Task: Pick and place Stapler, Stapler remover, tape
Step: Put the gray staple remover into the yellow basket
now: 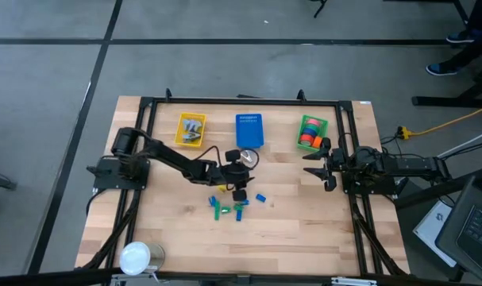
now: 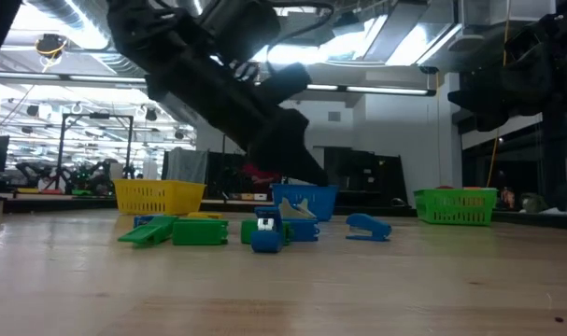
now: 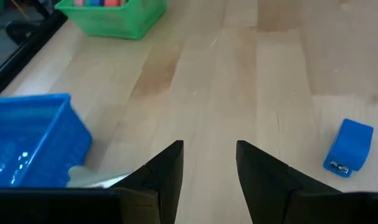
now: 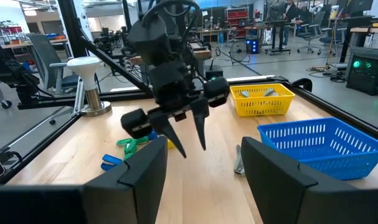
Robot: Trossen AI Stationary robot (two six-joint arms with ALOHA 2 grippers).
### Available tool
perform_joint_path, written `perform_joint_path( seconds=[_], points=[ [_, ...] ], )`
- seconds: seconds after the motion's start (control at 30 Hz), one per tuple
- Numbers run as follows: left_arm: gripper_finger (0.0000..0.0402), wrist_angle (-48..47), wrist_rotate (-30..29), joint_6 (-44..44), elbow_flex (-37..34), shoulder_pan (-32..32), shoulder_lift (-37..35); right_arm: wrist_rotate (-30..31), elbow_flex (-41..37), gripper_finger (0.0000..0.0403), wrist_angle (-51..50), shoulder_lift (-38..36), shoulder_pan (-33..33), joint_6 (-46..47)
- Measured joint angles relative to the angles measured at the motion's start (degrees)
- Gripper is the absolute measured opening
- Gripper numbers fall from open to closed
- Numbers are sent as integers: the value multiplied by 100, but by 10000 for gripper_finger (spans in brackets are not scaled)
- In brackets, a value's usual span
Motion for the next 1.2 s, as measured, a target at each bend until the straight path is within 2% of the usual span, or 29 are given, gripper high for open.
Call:
perform_joint_path(
  seconds=[0.33, 0.93, 1.2],
  points=[
    [143, -468, -234, 118, 735, 40, 335, 0, 1, 211, 2, 0, 0, 0],
    [144, -263, -312, -35, 747, 67, 636, 1, 1, 211, 2, 0, 0, 0],
    [159, -262, -415, 4, 747, 67, 636, 1, 0, 211, 0, 0, 0, -2]
  ],
)
